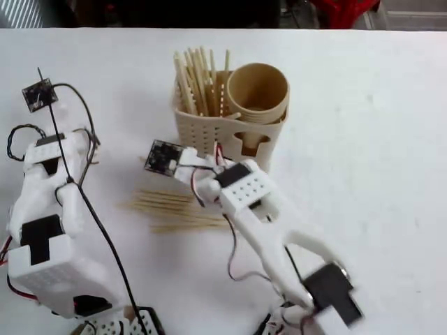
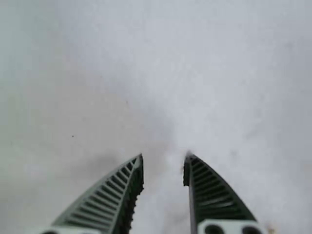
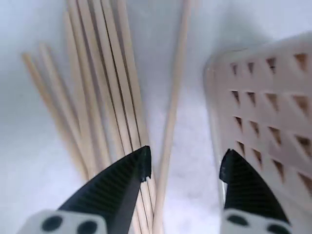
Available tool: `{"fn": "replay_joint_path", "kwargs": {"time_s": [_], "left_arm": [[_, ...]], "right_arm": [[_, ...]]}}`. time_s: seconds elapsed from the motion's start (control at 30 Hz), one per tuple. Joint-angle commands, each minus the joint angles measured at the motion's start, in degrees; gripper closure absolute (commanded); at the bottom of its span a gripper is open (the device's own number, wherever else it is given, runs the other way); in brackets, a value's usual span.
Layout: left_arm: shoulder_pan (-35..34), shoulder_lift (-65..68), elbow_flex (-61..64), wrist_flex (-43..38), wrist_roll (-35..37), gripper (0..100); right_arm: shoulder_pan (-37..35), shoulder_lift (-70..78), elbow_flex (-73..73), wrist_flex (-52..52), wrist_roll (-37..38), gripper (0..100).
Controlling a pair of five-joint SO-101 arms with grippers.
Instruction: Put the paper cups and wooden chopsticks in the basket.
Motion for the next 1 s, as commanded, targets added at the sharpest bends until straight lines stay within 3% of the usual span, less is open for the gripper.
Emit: {"fn": "replay_joint_path", "kwargs": {"time_s": [0.0, 0.27, 0.47, 0.6, 0.97], "left_arm": [[0.75, -0.40, -2.81, -0.97, 0.44, 85], [0.84, -0.48, -2.81, -1.23, 0.44, 85], [0.84, -0.48, -2.81, -1.23, 0.44, 85], [0.84, -0.48, -2.81, -1.23, 0.44, 85], [0.57, -0.31, -2.90, -1.23, 0.44, 85]], "right_arm": [[-0.22, 7.43, -6.68, -1.45, -0.53, 75.8], [0.04, 18.95, -11.52, -4.53, -3.60, 76.2], [0.04, 18.51, -11.43, -4.53, -3.69, 92.4], [0.04, 18.42, -11.34, -2.77, -3.69, 96.7], [-0.40, 5.76, -2.73, 0.66, -3.78, 98.2]]}}
